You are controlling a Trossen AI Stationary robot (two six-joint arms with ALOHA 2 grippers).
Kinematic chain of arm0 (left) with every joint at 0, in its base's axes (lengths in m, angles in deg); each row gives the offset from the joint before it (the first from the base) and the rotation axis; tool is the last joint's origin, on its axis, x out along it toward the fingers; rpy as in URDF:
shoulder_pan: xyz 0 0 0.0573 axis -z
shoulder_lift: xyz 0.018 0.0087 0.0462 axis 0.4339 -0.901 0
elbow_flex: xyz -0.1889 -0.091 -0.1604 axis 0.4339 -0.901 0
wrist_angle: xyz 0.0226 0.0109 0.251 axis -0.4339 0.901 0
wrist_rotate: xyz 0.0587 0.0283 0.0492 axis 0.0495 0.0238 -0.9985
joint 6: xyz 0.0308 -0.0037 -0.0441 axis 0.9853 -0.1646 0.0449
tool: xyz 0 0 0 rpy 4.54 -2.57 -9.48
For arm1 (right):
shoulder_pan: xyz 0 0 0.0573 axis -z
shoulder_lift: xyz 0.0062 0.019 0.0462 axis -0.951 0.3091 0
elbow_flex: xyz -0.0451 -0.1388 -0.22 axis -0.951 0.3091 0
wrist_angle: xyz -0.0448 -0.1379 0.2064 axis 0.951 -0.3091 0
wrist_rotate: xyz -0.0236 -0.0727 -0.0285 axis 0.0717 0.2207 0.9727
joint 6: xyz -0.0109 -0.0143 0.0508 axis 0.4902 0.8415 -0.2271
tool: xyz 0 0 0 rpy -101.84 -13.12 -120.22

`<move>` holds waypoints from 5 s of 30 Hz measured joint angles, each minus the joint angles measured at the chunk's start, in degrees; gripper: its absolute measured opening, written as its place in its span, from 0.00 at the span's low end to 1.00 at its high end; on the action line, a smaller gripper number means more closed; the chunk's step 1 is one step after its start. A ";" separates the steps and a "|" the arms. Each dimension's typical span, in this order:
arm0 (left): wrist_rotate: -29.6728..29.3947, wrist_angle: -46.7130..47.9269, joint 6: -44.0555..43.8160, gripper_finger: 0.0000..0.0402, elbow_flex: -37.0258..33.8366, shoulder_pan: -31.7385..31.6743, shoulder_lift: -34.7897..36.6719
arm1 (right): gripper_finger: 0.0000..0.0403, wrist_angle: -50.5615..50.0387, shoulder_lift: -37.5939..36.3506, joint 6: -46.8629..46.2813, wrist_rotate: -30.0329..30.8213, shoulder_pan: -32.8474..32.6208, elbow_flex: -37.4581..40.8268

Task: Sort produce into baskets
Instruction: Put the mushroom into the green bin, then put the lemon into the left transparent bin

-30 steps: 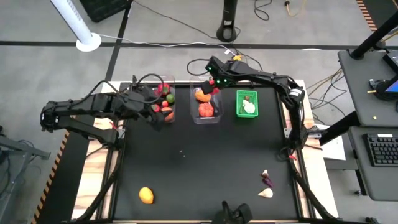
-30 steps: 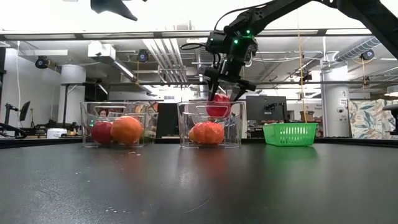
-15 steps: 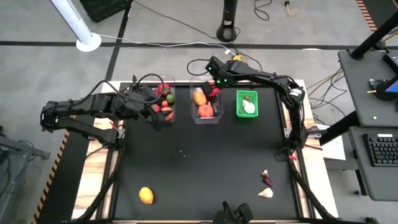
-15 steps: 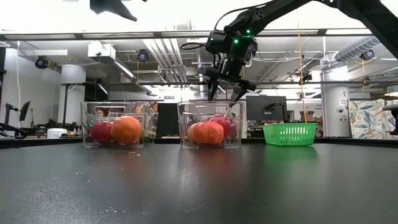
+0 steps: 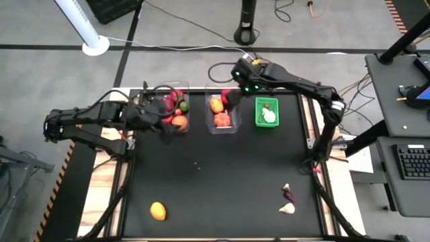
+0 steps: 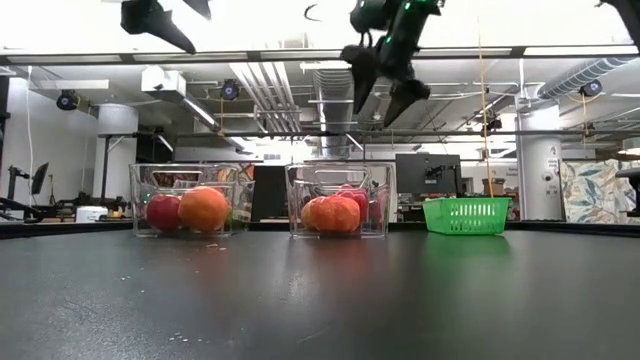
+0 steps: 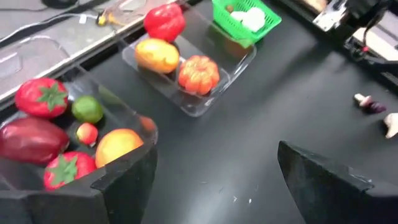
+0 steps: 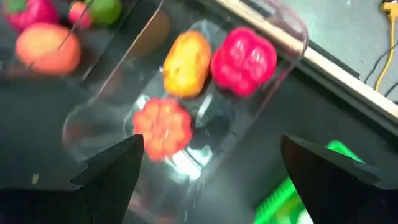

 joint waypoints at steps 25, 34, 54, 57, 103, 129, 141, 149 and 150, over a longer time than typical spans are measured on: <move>0.98 -5.95 8.25 0.78 0.00 0.00 -4.10 | 0.91 -21.93 -19.90 -31.18 -0.07 -29.78 5.63; 1.29 -8.27 14.82 0.78 0.07 -0.24 -9.41 | 0.91 -21.78 -24.51 -58.14 -3.80 -46.20 13.86; 0.96 -8.55 17.06 0.78 0.13 -0.24 -10.67 | 0.87 10.89 -24.92 -85.63 -11.44 -61.45 52.12; 0.90 -8.52 17.08 0.78 0.13 -0.24 -10.67 | 0.83 16.04 -24.92 -87.41 -11.63 -61.47 56.87; 0.66 -8.50 17.56 0.78 0.11 -0.32 -10.75 | 0.19 20.58 -19.26 -85.88 -12.73 -61.71 62.16; 3.62 -7.05 9.07 0.78 0.07 -0.04 -10.78 | 0.20 12.82 -27.67 -29.78 5.71 -9.49 42.77; 5.77 -2.26 2.84 0.78 0.07 0.06 -10.75 | 0.27 8.48 -16.46 -9.78 4.52 10.76 36.89; 5.86 -0.73 0.93 0.78 0.07 0.11 -10.75 | 0.44 8.50 -13.64 -8.13 4.61 10.74 36.94; 5.92 -0.70 0.85 0.78 0.07 0.11 -10.75 | 0.46 8.52 -13.58 -8.05 4.61 10.74 36.94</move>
